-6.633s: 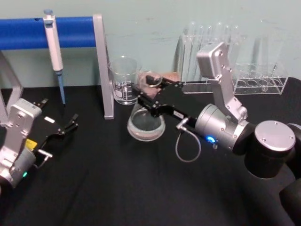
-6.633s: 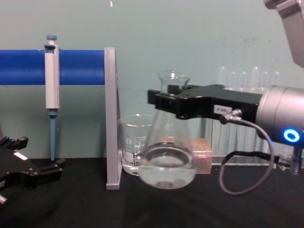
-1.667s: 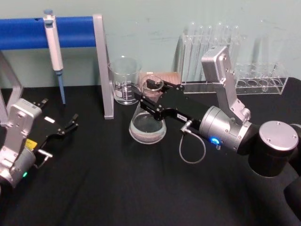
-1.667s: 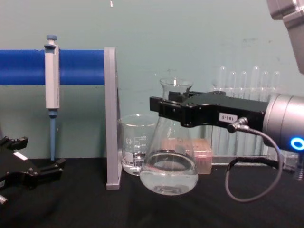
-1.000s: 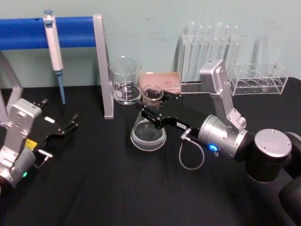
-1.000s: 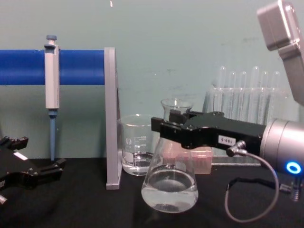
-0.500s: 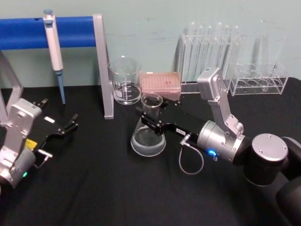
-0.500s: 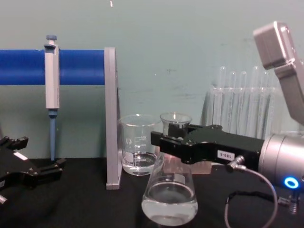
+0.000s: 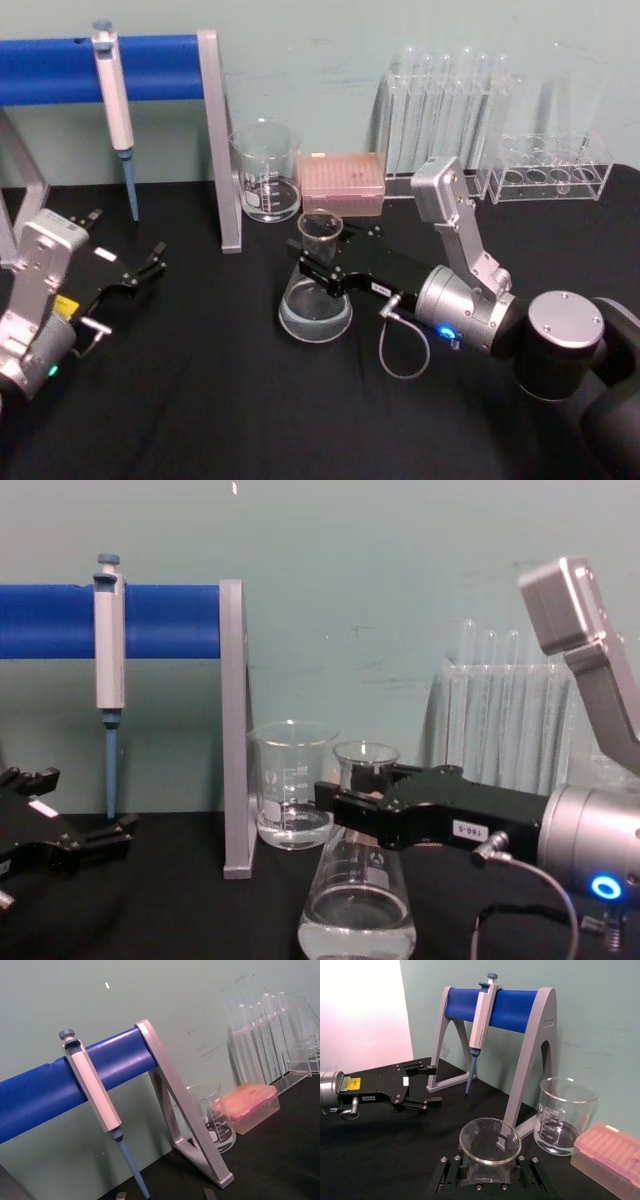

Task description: Grasp the erlenmeyer flask with one hand, shake it three times, then place it back.

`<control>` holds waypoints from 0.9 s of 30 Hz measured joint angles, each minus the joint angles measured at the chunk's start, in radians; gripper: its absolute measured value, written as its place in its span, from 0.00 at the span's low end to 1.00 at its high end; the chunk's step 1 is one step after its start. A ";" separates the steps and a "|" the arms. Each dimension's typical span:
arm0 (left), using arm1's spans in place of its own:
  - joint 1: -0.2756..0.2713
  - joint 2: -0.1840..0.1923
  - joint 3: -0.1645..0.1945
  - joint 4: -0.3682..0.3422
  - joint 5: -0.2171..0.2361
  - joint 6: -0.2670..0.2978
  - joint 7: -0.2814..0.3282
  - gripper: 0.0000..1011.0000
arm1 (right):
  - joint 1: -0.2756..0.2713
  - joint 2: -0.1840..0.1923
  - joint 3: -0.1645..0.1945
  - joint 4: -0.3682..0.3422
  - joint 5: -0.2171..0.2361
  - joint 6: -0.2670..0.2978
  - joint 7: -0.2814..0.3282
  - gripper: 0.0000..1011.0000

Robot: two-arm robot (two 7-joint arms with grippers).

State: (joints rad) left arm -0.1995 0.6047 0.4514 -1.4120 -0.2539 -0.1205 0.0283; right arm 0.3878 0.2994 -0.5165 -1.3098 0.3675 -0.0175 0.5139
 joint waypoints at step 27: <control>0.000 0.000 0.000 0.000 0.000 0.000 0.000 0.99 | 0.003 -0.013 -0.002 0.039 -0.022 -0.001 -0.001 0.45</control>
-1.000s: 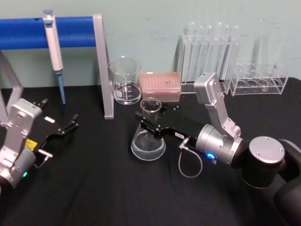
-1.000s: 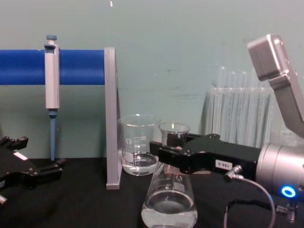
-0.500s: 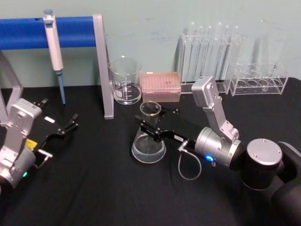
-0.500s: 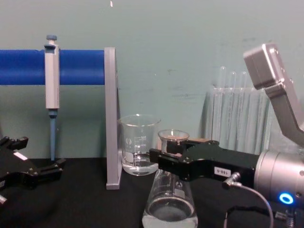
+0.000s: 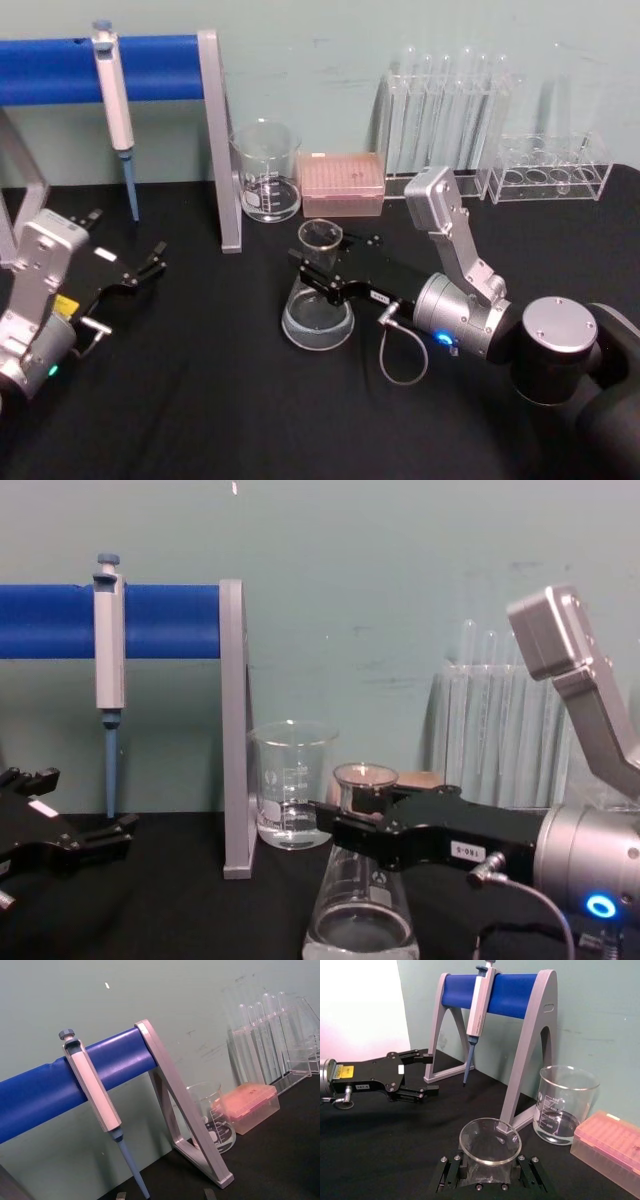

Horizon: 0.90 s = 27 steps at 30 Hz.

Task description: Grasp the erlenmeyer flask with one hand, shake it three times, then place it back.

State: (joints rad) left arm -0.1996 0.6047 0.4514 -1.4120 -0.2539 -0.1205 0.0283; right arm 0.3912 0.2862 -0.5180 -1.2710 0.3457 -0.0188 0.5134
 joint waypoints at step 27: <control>0.000 0.000 0.000 0.000 0.000 0.000 0.000 0.99 | 0.005 -0.002 -0.006 0.011 -0.020 0.003 0.000 0.45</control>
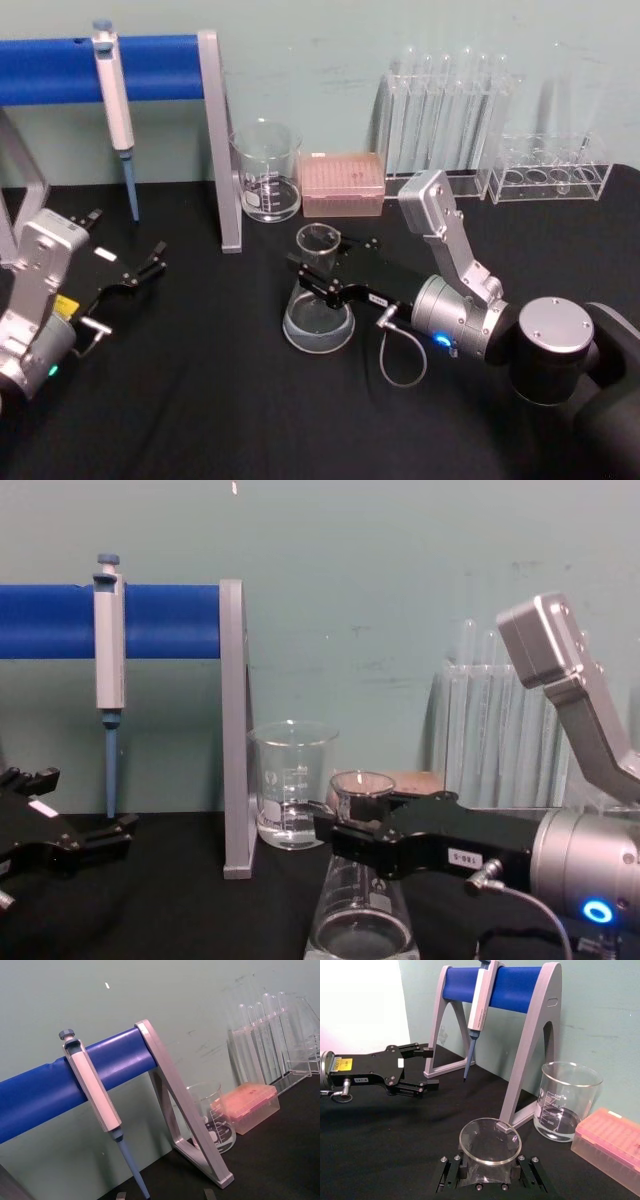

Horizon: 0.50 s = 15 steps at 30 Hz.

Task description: Grasp the erlenmeyer flask with one hand, shake it three times, then place it back.

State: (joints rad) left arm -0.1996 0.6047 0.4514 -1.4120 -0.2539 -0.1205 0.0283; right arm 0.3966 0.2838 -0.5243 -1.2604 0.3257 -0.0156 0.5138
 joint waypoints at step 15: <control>0.000 0.000 0.000 0.000 0.000 0.000 0.000 0.99 | -0.001 0.000 0.001 0.000 0.003 0.000 0.000 0.45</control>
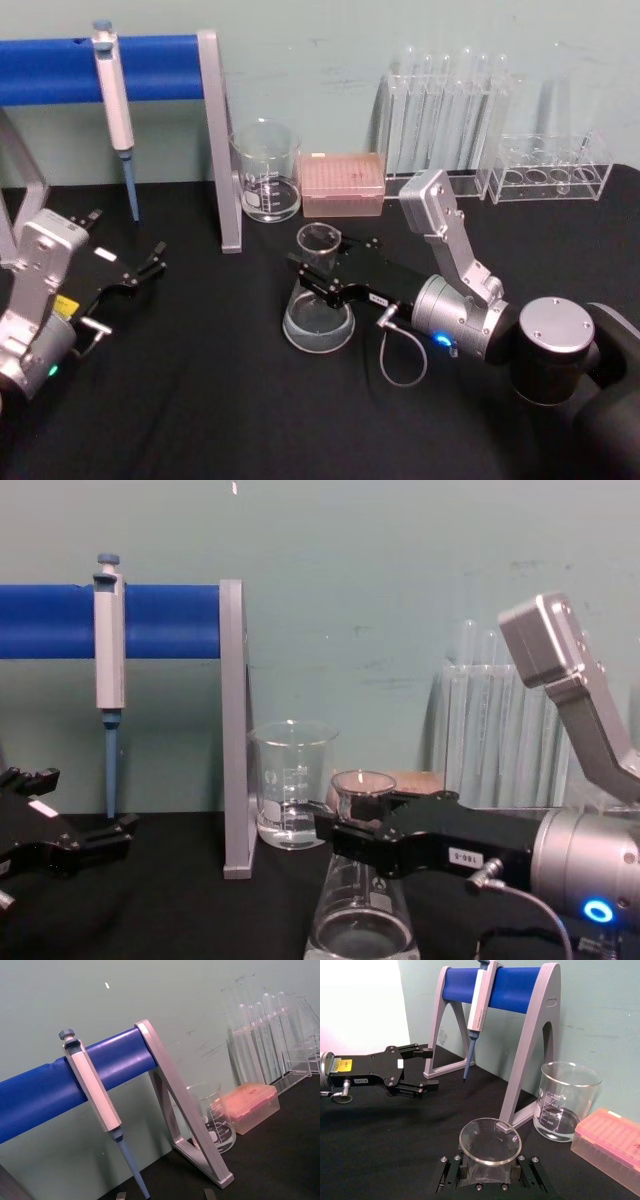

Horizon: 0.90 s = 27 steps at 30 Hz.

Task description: Grasp the erlenmeyer flask with one hand, shake it three times, then place it back.

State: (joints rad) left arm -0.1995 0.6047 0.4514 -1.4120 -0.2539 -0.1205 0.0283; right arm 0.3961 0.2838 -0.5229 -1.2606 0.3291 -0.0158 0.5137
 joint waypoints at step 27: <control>0.000 0.000 0.000 0.000 0.000 0.000 0.000 0.99 | -0.001 0.000 0.000 -0.001 0.001 0.000 0.000 0.99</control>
State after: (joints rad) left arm -0.1995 0.6047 0.4514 -1.4120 -0.2539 -0.1205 0.0283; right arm 0.3954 0.2838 -0.5227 -1.2619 0.3303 -0.0161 0.5137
